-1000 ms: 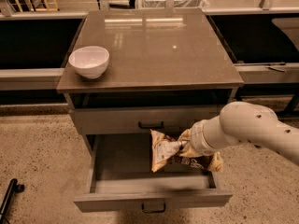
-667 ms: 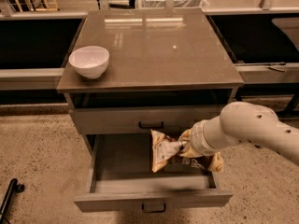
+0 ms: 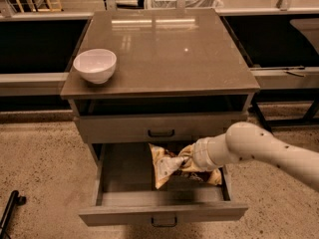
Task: Place brown chip bag into middle drawer
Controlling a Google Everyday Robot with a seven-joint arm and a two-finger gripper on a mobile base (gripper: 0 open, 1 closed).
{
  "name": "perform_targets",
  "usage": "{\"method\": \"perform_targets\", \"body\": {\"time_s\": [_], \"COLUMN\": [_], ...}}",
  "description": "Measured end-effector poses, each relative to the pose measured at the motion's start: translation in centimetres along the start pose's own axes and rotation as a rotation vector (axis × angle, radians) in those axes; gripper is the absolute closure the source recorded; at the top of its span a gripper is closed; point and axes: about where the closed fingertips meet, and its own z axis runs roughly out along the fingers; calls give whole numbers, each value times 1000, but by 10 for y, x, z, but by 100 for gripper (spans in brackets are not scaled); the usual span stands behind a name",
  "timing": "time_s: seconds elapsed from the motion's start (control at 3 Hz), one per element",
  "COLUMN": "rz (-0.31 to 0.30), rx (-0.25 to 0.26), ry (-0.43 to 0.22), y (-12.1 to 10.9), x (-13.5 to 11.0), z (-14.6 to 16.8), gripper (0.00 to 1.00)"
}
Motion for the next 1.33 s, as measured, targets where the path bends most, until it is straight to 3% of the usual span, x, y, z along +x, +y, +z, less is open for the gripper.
{"method": "perform_targets", "body": {"time_s": [0.33, 0.67, 1.0, 1.33], "rz": [-4, 24, 33, 33], "rx": [5, 33, 32, 32], "ry": [-68, -107, -112, -112], "y": [5, 11, 14, 14], "x": [25, 38, 40, 40], "z": [66, 104, 110, 110], "gripper": [100, 83, 52, 28]}}
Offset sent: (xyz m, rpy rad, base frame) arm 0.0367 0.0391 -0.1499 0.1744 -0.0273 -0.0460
